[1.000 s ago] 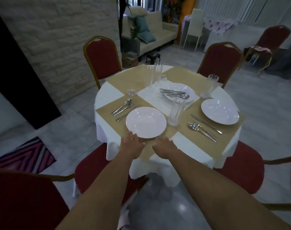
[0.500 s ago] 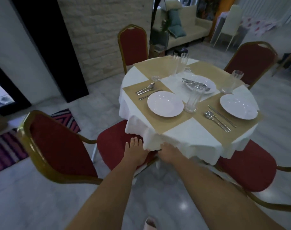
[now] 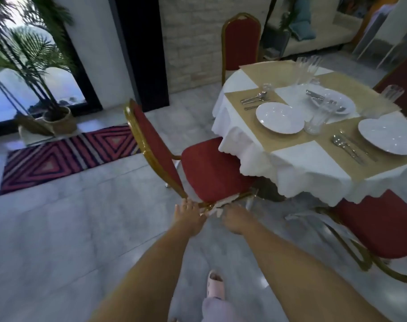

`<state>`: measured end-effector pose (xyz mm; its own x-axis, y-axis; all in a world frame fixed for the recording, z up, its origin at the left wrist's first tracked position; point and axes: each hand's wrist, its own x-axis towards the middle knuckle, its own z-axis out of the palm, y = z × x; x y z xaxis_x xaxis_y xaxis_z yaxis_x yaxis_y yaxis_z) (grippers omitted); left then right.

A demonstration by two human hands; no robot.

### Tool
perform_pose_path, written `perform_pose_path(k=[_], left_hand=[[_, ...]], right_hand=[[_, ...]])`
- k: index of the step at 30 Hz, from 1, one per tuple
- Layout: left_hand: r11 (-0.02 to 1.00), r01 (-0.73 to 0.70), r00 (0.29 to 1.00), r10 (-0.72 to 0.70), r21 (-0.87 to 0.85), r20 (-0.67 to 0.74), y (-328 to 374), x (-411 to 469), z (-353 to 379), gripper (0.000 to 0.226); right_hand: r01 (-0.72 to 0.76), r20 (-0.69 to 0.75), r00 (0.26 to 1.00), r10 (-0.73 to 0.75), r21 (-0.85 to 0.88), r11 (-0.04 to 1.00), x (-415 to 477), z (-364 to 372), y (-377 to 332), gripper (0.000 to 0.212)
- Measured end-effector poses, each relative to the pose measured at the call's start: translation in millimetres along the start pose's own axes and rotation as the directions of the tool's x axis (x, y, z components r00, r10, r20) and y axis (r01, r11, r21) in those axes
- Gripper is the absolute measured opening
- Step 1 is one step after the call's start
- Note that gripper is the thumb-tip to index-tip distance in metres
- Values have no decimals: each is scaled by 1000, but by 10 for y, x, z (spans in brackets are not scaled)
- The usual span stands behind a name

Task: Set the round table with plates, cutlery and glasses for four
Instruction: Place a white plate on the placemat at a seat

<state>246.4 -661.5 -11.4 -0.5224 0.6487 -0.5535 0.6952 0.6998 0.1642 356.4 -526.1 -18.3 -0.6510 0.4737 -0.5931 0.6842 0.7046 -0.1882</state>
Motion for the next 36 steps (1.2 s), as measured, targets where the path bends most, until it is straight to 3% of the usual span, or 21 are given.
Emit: perform_pose_path(k=[6, 11, 21, 28, 36], left_hand=[[984, 158, 987, -156, -83, 33, -617, -346, 147, 71], [941, 291, 956, -291, -173, 30, -1079, -586, 87, 71], [832, 454, 883, -468, -319, 36, -2090, -781, 90, 72], [798, 507, 851, -523, -326, 45, -3236, -688, -218, 71], [829, 497, 865, -497, -257, 70, -4406, -352, -832, 70]], right_hand=[[79, 82, 994, -74, -61, 995, -155, 191, -730, 50], [175, 124, 979, -160, -123, 977, -4, 228, -1284, 43], [372, 247, 913, -324, -181, 910, 268, 278, -2499, 57], [412, 263, 899, -351, -234, 881, 728, 232, -3629, 61], [411, 227, 903, -365, -211, 887, 1249, -44, -4881, 61]])
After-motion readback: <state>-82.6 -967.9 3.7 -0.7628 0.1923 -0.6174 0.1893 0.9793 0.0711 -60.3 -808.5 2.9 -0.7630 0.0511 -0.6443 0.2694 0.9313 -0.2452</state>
